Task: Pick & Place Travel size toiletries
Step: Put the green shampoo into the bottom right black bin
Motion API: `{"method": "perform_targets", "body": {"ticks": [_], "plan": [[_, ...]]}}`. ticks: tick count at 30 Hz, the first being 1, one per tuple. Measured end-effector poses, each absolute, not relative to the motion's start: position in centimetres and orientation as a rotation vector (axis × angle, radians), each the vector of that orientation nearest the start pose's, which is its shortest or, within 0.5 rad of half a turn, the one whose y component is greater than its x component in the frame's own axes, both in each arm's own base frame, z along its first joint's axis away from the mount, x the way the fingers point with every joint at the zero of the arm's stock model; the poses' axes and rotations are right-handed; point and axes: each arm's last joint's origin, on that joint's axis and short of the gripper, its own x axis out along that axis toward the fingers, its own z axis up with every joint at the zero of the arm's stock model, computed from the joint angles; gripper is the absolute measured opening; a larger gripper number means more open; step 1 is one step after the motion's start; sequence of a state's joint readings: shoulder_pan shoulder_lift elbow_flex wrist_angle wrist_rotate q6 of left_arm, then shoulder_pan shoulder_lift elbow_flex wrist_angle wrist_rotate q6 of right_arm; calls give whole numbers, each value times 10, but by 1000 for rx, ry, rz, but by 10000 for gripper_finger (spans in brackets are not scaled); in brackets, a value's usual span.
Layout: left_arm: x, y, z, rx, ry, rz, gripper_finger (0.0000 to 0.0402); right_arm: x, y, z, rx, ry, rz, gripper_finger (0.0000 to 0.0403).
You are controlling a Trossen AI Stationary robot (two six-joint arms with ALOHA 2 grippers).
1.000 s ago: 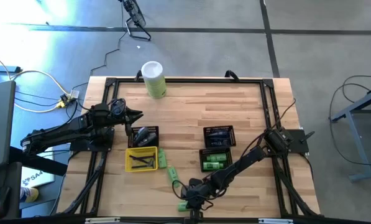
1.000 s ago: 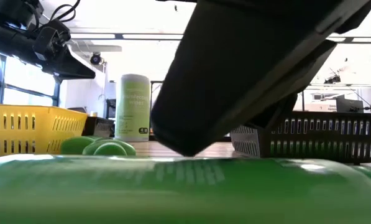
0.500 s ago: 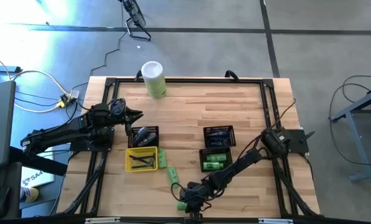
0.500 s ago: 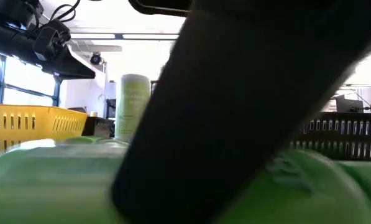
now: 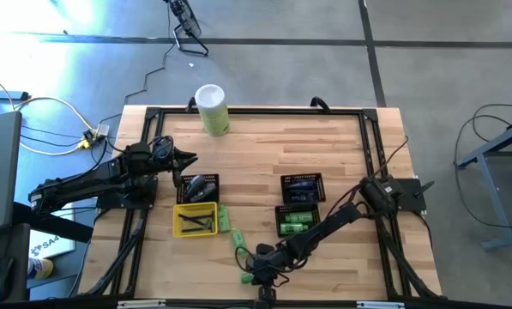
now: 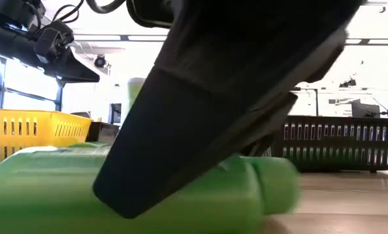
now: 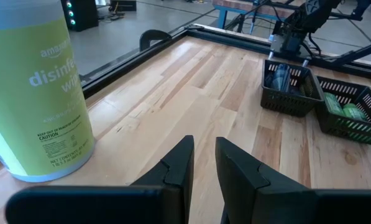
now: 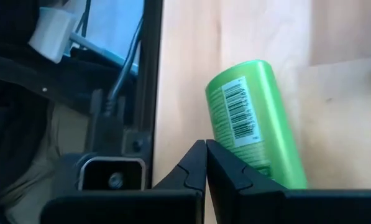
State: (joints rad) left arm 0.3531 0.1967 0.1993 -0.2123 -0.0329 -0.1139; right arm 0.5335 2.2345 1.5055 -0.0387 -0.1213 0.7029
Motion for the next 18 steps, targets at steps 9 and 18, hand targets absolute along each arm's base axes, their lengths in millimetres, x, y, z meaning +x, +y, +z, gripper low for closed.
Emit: {"method": "perform_targets", "body": {"ticks": [9,18], "plan": [[94,36,196,-146,186,396,63,412,234,125,480,953,322,3],[94,36,196,-146,187,396,63,421,214,124,503,987,361,3]]}}
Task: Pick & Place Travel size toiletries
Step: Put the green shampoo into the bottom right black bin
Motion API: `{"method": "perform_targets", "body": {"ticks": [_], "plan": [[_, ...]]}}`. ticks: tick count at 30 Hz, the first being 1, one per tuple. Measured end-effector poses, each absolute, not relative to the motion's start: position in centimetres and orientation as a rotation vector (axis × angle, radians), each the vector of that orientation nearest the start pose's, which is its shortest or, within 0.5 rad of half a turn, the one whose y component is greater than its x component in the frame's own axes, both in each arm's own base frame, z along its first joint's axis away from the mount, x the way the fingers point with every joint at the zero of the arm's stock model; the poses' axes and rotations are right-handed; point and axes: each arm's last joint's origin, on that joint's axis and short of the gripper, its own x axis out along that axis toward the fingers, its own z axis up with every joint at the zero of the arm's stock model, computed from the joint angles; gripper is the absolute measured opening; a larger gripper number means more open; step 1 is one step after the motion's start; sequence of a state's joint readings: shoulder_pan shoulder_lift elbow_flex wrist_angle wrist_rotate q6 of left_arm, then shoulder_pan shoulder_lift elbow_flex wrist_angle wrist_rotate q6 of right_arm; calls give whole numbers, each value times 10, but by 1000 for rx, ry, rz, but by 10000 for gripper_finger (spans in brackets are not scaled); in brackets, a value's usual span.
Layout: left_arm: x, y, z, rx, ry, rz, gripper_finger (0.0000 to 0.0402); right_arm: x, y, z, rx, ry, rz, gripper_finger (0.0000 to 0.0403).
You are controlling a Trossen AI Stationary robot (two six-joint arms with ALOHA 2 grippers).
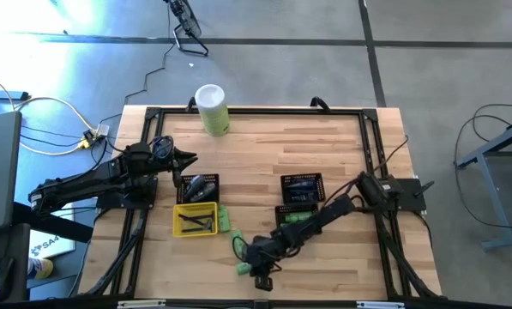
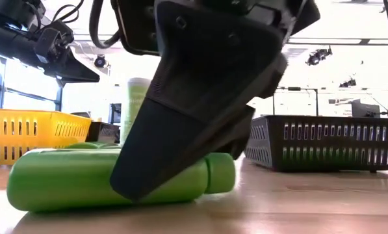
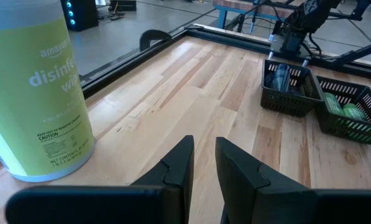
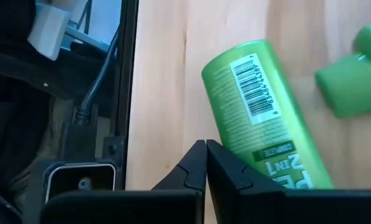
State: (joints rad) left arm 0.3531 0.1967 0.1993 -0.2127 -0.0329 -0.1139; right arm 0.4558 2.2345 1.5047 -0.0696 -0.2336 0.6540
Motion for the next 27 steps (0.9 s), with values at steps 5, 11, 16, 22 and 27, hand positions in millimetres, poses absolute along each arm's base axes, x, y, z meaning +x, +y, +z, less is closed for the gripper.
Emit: {"method": "perform_targets", "body": {"ticks": [5,11,16,22,27], "plan": [[94,36,196,-146,186,396,63,429,199,125,543,997,420,3],[94,36,196,-146,186,396,63,434,189,150,552,917,483,3],[94,36,196,-146,186,397,63,427,182,180,457,859,422,3],[94,36,196,-146,187,396,63,410,172,188,287,910,98,3],[94,36,196,-146,187,396,63,403,177,186,234,933,34,3]]}}
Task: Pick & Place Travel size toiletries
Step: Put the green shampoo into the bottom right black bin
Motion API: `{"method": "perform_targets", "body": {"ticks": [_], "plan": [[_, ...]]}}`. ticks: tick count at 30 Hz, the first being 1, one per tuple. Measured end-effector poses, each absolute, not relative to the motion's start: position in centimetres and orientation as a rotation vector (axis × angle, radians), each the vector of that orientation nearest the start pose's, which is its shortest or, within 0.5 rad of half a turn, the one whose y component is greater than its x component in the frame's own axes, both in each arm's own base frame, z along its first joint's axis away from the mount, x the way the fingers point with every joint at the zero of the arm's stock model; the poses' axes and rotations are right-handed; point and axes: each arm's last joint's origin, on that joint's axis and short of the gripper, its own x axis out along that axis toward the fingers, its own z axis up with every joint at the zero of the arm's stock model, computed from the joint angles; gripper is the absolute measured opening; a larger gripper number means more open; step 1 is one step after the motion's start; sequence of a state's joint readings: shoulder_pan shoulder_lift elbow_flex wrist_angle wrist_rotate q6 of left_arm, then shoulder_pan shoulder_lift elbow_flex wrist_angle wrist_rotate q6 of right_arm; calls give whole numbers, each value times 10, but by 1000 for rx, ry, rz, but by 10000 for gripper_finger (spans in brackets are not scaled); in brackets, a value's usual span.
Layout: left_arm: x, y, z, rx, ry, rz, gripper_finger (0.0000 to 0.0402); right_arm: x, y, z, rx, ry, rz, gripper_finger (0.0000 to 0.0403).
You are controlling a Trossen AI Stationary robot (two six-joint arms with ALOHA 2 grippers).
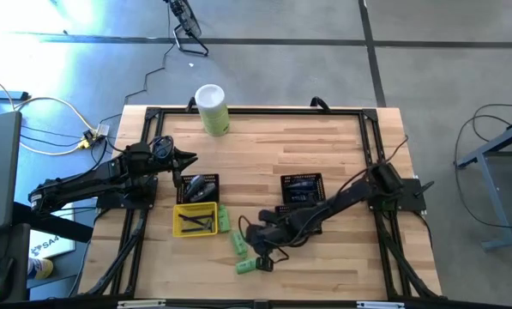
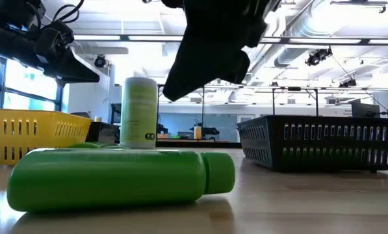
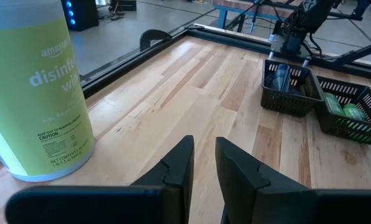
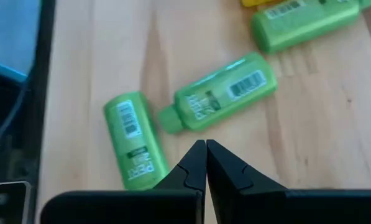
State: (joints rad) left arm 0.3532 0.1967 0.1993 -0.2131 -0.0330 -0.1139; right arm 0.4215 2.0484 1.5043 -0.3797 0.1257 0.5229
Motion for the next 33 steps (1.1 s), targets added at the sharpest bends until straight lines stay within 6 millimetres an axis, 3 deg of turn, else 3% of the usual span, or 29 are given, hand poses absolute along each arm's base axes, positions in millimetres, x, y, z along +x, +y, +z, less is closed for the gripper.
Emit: {"method": "perform_targets", "body": {"ticks": [21,27,33], "plan": [[94,36,196,-146,187,396,63,403,182,187,271,964,168,3],[94,36,196,-146,187,396,63,404,180,187,279,936,108,5],[94,36,196,-146,186,396,63,405,181,188,292,914,91,54]]}}
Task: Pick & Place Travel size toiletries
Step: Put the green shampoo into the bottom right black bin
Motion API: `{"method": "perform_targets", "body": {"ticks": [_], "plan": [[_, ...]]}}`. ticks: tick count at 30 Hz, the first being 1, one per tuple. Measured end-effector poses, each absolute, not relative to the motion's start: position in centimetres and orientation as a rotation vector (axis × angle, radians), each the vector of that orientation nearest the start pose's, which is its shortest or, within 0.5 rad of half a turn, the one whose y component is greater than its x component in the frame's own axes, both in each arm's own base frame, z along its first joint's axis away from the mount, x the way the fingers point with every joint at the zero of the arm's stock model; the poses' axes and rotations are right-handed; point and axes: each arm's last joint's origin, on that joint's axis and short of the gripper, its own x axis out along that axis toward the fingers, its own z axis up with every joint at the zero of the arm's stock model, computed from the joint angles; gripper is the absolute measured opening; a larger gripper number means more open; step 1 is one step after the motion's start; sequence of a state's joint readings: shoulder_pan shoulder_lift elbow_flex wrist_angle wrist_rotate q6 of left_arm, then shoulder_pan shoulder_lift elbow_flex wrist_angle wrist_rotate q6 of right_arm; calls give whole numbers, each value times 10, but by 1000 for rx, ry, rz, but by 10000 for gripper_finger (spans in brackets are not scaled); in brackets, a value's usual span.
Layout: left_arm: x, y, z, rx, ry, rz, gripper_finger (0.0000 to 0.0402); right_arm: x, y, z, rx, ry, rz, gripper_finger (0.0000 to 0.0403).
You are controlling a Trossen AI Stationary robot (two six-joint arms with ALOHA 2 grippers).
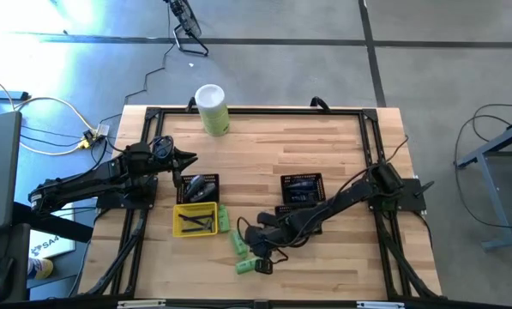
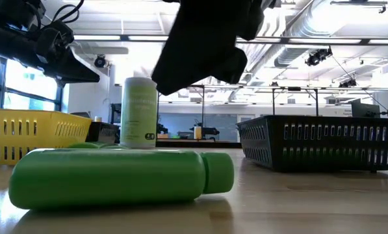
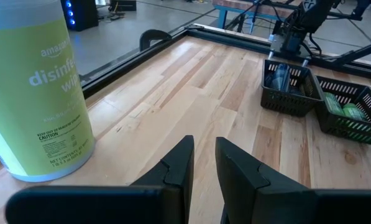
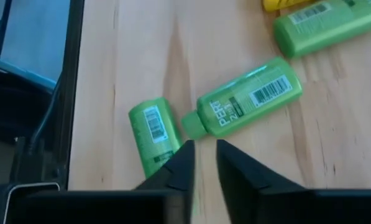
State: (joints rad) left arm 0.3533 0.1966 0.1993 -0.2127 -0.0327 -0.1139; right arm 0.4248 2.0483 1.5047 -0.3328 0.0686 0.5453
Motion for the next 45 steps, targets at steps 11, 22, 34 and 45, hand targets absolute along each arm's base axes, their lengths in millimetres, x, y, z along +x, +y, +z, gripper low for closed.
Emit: {"method": "perform_targets", "body": {"ticks": [11,22,34,45], "plan": [[94,36,196,-146,187,397,63,406,183,190,269,863,38,247],[94,36,196,-146,186,396,63,406,188,189,251,867,103,313],[94,36,195,-147,194,396,63,403,211,167,198,874,123,314],[93,35,193,-149,210,397,63,404,216,141,193,935,138,314]]}}
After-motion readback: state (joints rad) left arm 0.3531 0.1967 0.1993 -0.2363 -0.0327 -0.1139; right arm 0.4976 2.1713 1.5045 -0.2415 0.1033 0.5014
